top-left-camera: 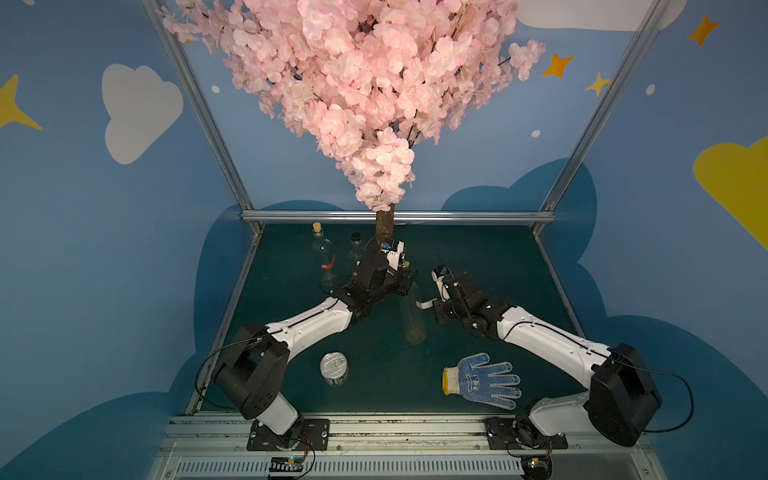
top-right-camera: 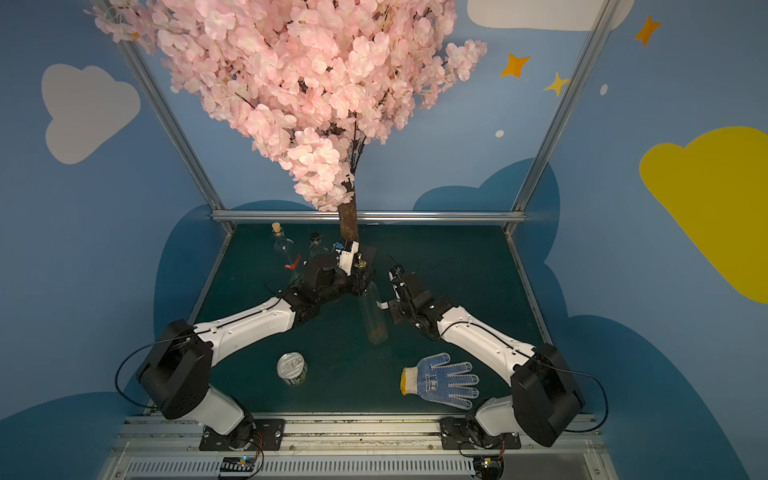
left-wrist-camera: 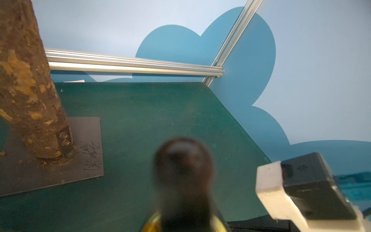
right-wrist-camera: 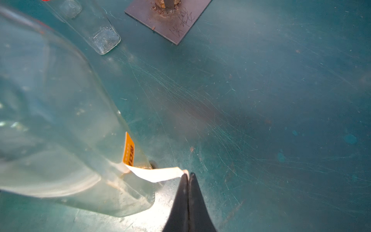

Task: Remove the label from the bottle
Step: Tear open the label from the bottle.

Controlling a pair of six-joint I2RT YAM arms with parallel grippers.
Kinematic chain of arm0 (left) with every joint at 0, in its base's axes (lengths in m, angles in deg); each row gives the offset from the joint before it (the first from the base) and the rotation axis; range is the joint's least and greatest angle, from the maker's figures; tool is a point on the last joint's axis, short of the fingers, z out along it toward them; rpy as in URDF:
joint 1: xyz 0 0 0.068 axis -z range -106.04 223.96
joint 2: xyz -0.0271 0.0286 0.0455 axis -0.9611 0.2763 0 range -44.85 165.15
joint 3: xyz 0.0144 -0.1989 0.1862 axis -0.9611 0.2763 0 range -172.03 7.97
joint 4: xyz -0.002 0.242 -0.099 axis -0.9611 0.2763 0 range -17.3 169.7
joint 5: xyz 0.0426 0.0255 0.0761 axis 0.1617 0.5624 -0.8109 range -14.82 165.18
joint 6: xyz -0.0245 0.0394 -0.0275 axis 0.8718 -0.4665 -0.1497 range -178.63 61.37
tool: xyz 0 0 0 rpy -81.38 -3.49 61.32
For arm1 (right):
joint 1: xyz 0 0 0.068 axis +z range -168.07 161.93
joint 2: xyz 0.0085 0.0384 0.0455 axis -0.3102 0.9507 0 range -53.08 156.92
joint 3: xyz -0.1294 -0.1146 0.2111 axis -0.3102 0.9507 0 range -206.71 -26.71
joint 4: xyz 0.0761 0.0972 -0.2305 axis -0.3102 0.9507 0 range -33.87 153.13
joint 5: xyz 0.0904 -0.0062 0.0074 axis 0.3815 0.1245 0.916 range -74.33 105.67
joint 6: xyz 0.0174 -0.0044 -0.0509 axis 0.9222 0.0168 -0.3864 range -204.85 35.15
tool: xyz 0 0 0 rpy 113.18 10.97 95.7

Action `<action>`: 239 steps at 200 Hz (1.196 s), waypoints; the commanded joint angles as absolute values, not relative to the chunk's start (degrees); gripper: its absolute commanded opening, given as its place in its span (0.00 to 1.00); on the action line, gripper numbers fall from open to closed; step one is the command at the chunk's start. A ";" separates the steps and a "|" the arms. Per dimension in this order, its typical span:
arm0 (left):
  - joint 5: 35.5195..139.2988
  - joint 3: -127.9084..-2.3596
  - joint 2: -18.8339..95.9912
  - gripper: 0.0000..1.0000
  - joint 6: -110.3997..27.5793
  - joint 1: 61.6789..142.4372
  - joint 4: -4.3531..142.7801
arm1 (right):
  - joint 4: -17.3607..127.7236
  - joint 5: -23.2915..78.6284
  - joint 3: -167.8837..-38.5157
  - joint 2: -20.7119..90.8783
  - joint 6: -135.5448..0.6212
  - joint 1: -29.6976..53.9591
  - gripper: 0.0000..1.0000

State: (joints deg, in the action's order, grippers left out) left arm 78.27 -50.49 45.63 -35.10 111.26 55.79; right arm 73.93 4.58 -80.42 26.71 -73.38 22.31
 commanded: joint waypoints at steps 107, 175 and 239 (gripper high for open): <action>82.39 -48.28 44.54 0.02 -38.72 111.58 55.98 | 73.80 4.17 -79.97 27.32 -74.04 21.48 0.00; 83.26 -47.67 43.89 0.02 -39.88 111.66 55.03 | 73.54 4.16 -79.97 27.75 -74.17 21.04 0.00; 83.95 -46.28 42.79 0.02 -40.68 111.93 53.72 | 73.10 3.98 -79.71 28.22 -74.25 20.63 0.00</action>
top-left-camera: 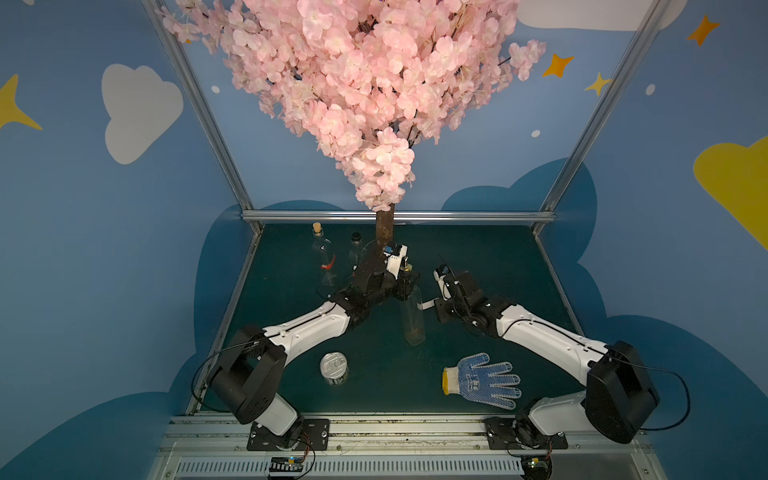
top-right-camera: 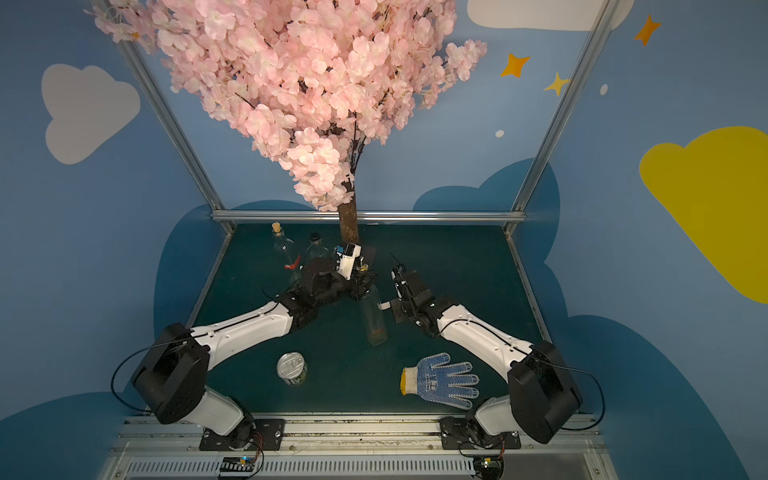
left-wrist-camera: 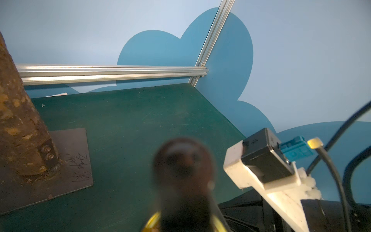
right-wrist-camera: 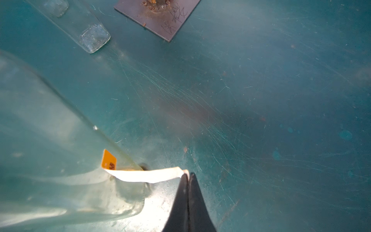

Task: Remove the label from the bottle
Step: Tear open the label from the bottle.

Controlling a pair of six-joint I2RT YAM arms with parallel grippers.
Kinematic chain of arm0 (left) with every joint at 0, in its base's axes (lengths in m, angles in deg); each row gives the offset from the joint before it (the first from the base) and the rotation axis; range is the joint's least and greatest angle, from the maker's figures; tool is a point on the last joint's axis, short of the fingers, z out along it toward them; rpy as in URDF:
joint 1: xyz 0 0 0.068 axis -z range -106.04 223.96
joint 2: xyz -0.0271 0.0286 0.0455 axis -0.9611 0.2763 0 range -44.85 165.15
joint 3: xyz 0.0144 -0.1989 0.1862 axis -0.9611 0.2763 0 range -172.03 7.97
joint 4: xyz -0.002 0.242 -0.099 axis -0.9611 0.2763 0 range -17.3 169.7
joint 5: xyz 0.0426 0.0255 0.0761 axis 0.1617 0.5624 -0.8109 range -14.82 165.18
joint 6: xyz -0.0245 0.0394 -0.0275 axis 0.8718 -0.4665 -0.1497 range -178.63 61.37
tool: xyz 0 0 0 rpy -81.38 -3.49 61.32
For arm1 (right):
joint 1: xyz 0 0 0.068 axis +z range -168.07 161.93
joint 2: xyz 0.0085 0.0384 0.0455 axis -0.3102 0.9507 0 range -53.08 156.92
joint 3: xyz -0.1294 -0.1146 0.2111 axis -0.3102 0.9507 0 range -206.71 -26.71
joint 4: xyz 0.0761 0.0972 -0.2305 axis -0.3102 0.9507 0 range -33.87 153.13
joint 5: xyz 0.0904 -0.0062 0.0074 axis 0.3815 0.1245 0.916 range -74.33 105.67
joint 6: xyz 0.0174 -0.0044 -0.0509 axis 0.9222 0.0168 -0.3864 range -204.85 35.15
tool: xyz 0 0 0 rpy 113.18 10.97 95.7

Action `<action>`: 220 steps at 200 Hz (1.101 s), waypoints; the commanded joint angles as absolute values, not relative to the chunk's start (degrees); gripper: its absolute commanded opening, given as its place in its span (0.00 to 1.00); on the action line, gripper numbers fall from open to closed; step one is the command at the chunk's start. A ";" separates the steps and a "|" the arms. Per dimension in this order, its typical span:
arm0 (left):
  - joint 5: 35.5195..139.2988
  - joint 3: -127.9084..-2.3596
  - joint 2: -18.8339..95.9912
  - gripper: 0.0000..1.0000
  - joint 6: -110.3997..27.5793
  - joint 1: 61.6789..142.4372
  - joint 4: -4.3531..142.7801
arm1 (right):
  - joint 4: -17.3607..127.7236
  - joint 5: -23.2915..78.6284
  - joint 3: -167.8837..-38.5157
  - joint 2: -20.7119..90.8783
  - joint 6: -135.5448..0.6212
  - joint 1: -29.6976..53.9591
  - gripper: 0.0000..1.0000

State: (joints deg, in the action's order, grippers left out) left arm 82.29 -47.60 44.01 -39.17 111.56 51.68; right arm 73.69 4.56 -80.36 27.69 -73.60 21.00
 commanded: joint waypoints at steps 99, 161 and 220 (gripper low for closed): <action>84.83 -45.60 42.18 0.02 -41.57 112.44 52.56 | 72.91 4.03 -79.18 28.34 -74.23 20.34 0.00; 85.53 -45.17 41.81 0.02 -42.16 112.64 51.92 | 72.66 3.96 -79.09 28.63 -74.17 19.92 0.00; 86.85 -45.03 41.81 0.02 -42.71 112.78 51.33 | 72.48 3.65 -78.74 28.54 -74.00 19.29 0.00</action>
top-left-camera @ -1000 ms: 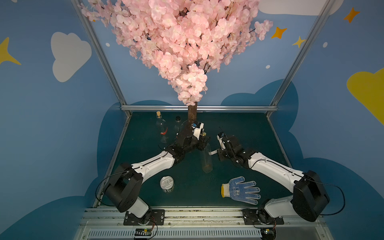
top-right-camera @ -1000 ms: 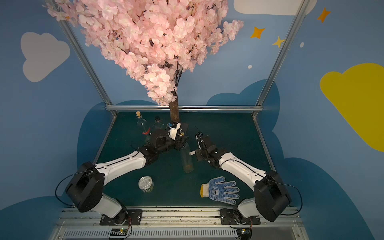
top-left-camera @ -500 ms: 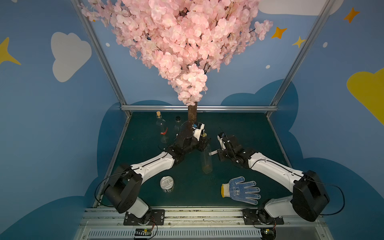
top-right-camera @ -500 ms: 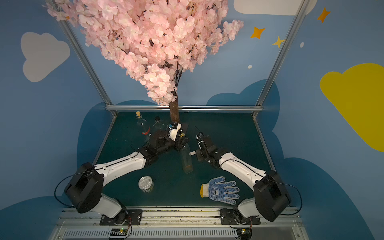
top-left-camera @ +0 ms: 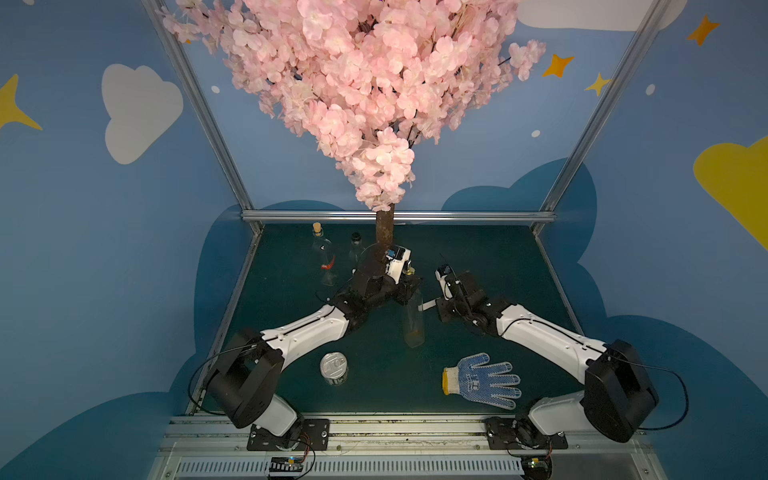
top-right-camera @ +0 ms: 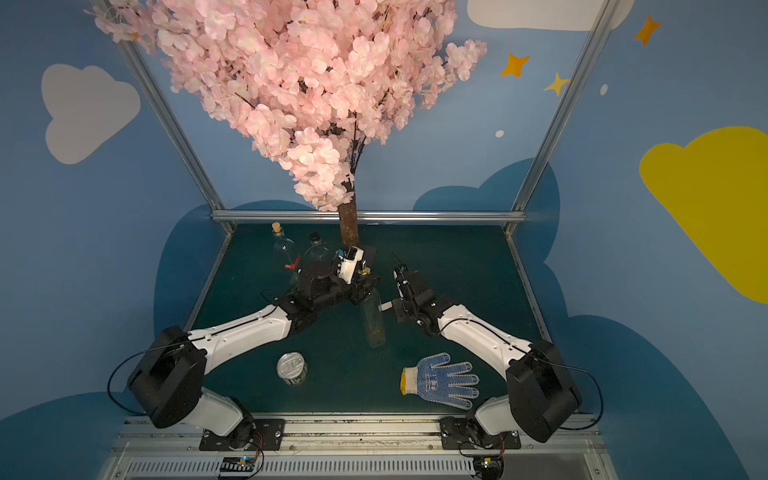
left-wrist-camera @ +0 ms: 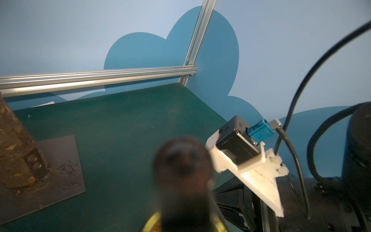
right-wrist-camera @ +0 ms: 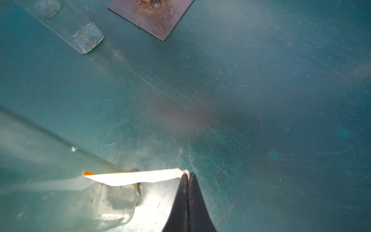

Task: Remove the label from the bottle
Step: Tear open the label from the bottle.

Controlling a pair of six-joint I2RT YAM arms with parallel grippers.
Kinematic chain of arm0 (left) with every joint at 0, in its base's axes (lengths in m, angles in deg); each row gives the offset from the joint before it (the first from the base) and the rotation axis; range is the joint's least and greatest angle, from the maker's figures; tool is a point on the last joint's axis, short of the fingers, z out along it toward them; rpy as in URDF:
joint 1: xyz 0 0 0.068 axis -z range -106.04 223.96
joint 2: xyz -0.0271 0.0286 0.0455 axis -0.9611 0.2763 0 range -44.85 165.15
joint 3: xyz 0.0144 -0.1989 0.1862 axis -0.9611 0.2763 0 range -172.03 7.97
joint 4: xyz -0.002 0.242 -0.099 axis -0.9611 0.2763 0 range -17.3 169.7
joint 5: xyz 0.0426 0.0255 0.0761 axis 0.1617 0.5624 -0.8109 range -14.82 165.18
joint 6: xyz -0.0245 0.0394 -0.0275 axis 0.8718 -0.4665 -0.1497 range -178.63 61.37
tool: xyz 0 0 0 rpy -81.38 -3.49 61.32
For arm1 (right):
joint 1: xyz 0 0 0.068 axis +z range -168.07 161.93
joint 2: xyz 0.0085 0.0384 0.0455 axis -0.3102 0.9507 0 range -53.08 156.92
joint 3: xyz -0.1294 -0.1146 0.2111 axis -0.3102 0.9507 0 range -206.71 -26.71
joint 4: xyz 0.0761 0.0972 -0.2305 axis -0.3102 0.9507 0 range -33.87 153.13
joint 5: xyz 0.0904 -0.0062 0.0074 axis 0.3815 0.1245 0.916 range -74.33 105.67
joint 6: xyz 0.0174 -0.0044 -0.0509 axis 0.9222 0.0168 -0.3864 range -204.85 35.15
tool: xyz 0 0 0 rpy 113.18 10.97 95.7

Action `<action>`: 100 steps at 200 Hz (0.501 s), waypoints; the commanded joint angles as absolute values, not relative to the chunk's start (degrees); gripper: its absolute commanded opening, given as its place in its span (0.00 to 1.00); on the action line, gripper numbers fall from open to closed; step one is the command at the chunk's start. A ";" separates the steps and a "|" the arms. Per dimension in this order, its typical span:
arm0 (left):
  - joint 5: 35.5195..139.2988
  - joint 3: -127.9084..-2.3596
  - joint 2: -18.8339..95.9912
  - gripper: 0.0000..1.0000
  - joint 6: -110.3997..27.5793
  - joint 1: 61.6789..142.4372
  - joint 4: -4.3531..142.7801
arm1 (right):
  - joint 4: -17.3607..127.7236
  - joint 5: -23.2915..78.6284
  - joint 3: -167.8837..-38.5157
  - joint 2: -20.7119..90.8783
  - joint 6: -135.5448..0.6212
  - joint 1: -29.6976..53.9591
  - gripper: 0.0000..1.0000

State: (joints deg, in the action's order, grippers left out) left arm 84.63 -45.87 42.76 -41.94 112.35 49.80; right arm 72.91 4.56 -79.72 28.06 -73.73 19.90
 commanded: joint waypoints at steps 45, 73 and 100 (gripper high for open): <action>88.00 -44.68 41.53 0.02 -43.16 112.89 50.63 | 72.39 3.52 -78.56 28.88 -73.70 18.50 0.00; 87.99 -44.59 41.21 0.02 -43.27 112.98 50.55 | 72.21 3.83 -78.46 28.70 -73.69 18.23 0.00; 87.70 -44.87 40.67 0.02 -43.40 113.07 50.61 | 72.22 4.58 -78.82 29.03 -73.68 18.11 0.00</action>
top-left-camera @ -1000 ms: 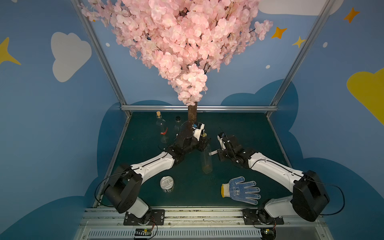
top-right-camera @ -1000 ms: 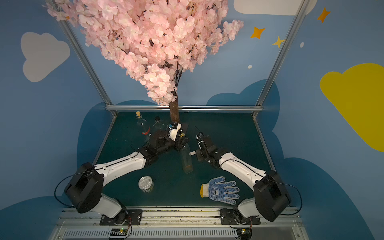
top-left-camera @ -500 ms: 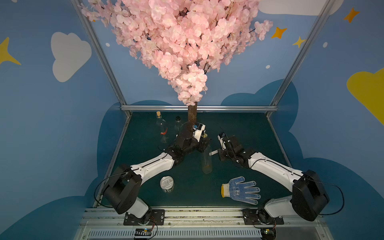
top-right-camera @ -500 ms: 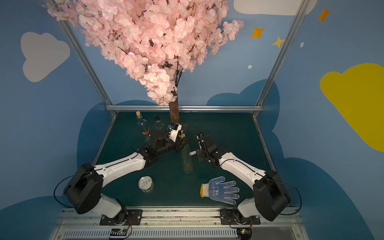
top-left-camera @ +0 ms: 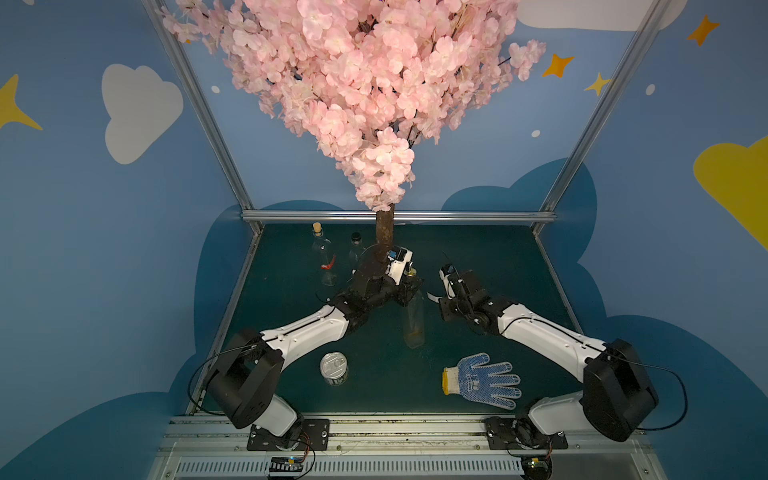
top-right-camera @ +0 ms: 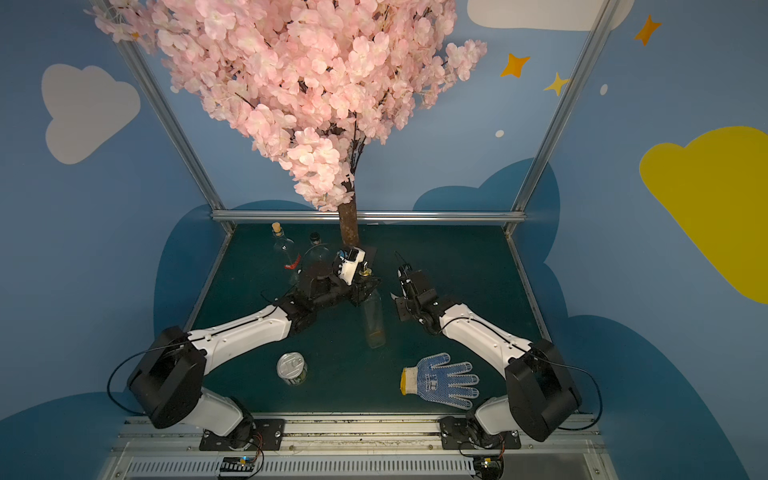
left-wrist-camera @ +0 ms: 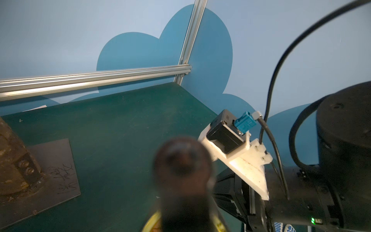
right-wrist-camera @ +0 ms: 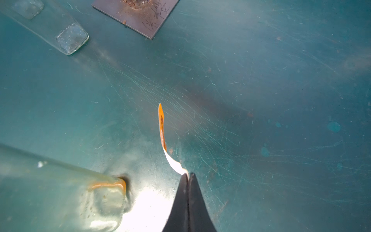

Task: Remove the label from the bottle
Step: Tear open the label from the bottle, then place the bottle at the center of the board.

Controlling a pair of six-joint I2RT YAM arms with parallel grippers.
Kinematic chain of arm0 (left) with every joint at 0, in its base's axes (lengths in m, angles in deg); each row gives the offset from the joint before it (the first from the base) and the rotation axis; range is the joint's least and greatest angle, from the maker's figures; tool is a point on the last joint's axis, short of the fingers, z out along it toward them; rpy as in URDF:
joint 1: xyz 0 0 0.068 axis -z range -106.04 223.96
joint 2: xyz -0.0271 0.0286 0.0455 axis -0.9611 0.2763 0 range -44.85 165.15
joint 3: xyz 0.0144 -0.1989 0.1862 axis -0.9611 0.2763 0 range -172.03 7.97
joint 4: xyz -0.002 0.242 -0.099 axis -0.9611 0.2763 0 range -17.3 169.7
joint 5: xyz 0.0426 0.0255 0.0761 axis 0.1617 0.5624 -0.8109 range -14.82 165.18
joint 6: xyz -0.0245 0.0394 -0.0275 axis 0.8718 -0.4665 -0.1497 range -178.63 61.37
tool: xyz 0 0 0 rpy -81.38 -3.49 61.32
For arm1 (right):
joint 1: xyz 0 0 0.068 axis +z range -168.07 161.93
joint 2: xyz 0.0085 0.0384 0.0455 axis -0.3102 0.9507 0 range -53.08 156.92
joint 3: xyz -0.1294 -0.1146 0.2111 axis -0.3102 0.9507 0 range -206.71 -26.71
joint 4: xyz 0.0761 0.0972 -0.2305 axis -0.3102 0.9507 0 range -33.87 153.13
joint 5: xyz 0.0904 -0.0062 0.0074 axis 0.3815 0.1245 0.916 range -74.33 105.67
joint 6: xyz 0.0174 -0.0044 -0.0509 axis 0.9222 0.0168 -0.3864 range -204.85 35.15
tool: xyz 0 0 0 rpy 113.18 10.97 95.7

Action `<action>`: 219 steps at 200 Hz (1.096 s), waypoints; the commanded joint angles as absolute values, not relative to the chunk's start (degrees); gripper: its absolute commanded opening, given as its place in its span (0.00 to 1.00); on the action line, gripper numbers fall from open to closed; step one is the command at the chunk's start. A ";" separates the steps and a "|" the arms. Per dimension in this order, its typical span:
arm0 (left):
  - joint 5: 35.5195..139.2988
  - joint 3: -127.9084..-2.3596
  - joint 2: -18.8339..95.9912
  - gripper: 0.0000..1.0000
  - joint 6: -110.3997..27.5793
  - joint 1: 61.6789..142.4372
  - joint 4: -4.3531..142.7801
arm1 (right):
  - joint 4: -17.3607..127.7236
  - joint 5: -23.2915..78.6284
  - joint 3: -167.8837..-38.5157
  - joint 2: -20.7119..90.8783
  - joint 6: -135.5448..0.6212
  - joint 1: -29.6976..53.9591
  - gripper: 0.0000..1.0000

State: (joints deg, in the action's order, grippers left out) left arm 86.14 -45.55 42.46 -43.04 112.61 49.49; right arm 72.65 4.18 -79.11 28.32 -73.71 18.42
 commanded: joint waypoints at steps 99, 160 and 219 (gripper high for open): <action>82.11 -47.40 38.49 0.02 -48.79 114.39 51.48 | 69.69 11.27 -82.70 36.14 -72.73 16.87 0.03; 78.20 -47.83 38.63 0.02 -50.89 114.40 47.86 | 68.32 11.66 -84.96 40.59 -73.00 15.55 0.15; 74.29 -49.07 40.09 0.02 -52.71 114.47 43.23 | 66.59 9.54 -86.16 44.57 -74.73 14.94 0.41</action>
State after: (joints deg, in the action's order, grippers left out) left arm 76.50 -45.85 40.23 -51.25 114.43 50.35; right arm 67.53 10.35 -84.05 42.60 -73.58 15.16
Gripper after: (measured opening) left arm 0.318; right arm 0.353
